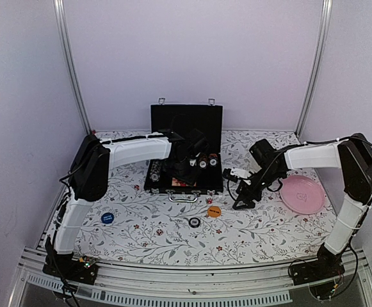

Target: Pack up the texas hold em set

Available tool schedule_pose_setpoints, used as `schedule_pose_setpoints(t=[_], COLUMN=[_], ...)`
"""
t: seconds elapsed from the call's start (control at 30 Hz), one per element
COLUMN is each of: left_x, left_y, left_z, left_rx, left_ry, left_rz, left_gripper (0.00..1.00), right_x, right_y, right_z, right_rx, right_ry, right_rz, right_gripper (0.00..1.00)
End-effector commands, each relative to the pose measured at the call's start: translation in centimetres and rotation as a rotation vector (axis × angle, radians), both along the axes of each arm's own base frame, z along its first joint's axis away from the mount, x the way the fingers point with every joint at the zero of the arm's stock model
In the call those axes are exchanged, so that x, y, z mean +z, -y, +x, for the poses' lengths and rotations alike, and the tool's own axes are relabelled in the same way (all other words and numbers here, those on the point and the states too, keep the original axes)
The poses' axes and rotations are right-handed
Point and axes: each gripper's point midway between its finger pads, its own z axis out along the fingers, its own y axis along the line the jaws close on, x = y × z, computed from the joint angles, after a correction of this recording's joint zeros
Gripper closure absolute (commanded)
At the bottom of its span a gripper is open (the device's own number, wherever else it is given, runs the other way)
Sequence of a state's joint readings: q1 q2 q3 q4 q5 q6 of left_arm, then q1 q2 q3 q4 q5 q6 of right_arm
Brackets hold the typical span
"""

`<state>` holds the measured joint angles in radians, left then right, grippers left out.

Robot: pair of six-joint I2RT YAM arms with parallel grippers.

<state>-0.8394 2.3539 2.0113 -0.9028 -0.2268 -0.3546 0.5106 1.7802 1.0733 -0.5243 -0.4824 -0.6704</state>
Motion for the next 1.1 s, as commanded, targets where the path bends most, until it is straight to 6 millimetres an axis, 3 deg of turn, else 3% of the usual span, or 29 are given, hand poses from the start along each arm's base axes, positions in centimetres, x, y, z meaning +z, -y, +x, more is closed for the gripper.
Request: schedule_pose_setpoints(t=[0.0,0.23,0.57,0.7,0.87,1.07], left_x=[0.2,0.4,5.0,6.2,5.2,3.3], left_y=[-0.5,-0.3,0.2,-0.1,-0.5,0.3], left_z=[-1.0,-1.5,-0.7,1.0,3.4,4.6], left_rx=[-0.030,-0.063,-0.089,-0.045,0.028,0.034], left_ry=[-0.024,-0.053,0.002,0.044,0.045,0.029], left_rz=[0.024,0.017,-0.029,-0.065,-0.132,-0.170], left_gripper=[0.37,0.34,0.29,0.29,0.31,0.34], right_x=[0.2,0.2,0.2,0.3,0.3,0.2], right_y=[-0.4,-0.4,-0.4,-0.6,-0.5,-0.4], right_z=[0.2,0.2,0.1,0.1,0.2,0.2], right_rx=[0.013,0.014,0.015,0.017,0.015,0.014], right_ry=[0.001,0.000,-0.002,-0.001,0.002,0.003], right_rz=[0.002,0.000,-0.002,0.001,-0.002,-0.008], right_gripper=[0.16,0.16,0.16,0.16,0.16,0.16])
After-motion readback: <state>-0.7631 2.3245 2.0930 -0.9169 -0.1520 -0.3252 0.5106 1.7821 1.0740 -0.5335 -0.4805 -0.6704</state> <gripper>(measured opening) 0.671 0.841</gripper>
